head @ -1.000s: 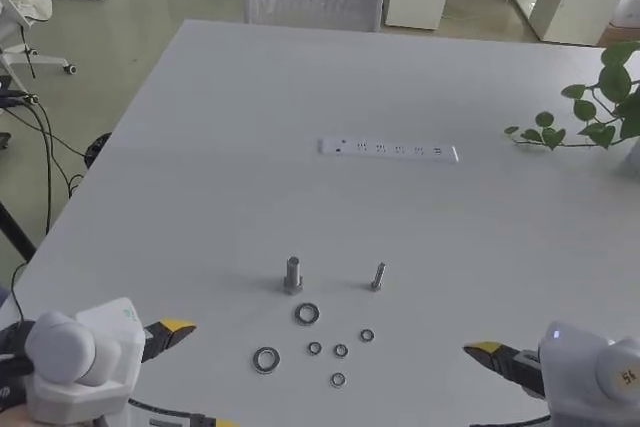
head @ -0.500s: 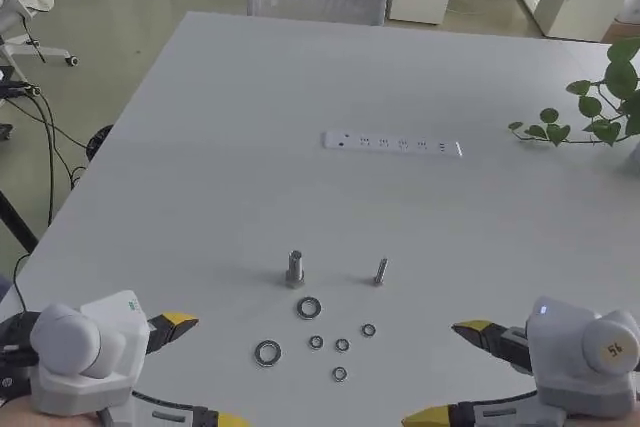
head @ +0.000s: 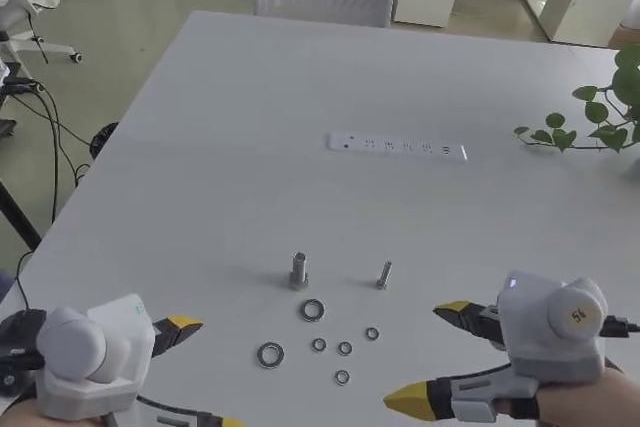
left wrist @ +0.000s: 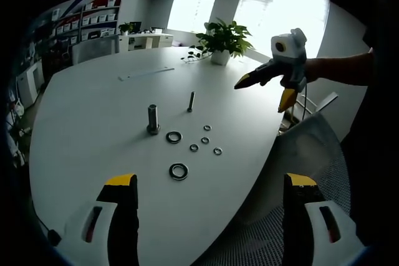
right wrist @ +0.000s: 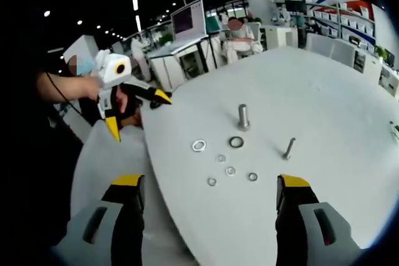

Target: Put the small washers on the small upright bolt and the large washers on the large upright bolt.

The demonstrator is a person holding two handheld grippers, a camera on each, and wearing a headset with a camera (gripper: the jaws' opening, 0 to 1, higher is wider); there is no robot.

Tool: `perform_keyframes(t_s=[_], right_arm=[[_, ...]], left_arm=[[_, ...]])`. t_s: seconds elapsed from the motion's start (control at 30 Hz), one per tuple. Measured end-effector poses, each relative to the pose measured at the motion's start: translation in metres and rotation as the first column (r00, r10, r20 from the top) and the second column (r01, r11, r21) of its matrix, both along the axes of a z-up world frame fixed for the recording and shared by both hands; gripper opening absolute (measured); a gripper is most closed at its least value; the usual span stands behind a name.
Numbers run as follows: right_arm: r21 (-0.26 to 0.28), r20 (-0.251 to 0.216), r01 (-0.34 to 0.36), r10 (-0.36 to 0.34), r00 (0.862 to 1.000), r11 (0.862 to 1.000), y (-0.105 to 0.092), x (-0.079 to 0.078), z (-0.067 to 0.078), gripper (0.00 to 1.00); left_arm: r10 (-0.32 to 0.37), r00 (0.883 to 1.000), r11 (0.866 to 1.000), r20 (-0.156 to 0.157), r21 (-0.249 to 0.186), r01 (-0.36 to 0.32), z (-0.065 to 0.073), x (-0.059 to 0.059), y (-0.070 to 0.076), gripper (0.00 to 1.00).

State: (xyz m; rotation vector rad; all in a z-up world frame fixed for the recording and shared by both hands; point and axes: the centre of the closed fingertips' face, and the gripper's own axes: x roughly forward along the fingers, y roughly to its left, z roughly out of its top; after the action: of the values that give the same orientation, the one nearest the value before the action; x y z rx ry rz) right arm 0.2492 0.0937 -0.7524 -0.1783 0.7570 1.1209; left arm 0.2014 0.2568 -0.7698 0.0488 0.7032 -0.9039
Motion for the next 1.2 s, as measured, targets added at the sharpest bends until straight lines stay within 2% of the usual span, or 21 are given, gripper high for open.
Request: perform_keyframes(t_s=[0.07,0.27,0.37,0.53,0.7,1.2], right_arm=[[-0.008,-0.005,-0.001,0.001,1.0,1.0,0.005,0.005,0.0,0.88],[-0.075,-0.004,-0.03,0.03,1.0,0.997,0.017,0.015,-0.006,0.88],[-0.076,-0.005,-0.024,0.023,1.0,0.997,0.022,0.023,-0.005,0.88],[-0.122,-0.004,-0.053,0.053,0.999,0.991,0.029,0.028,-0.01,0.87],[-0.138,-0.006,-0.064,0.063,0.998,0.988,0.036,0.036,-0.014,0.86],[-0.211,-0.016,-0.11,0.109,0.994,0.971,0.048,0.052,-0.032,0.8]], left_arm=[[0.001,1.0,1.0,-0.002,-0.001,-0.001,0.0,0.0,0.0,0.97],[0.002,1.0,1.0,-0.003,-0.003,-0.002,-0.002,-0.001,0.001,0.97],[0.002,1.0,1.0,-0.004,-0.003,-0.002,-0.002,-0.001,0.002,0.97],[-0.001,1.0,1.0,-0.003,-0.003,0.001,-0.002,-0.001,0.002,0.97],[0.002,1.0,1.0,-0.003,-0.007,-0.002,-0.002,0.0,0.002,0.97],[0.011,1.0,1.0,-0.002,-0.019,-0.011,-0.003,0.0,0.005,0.97]])
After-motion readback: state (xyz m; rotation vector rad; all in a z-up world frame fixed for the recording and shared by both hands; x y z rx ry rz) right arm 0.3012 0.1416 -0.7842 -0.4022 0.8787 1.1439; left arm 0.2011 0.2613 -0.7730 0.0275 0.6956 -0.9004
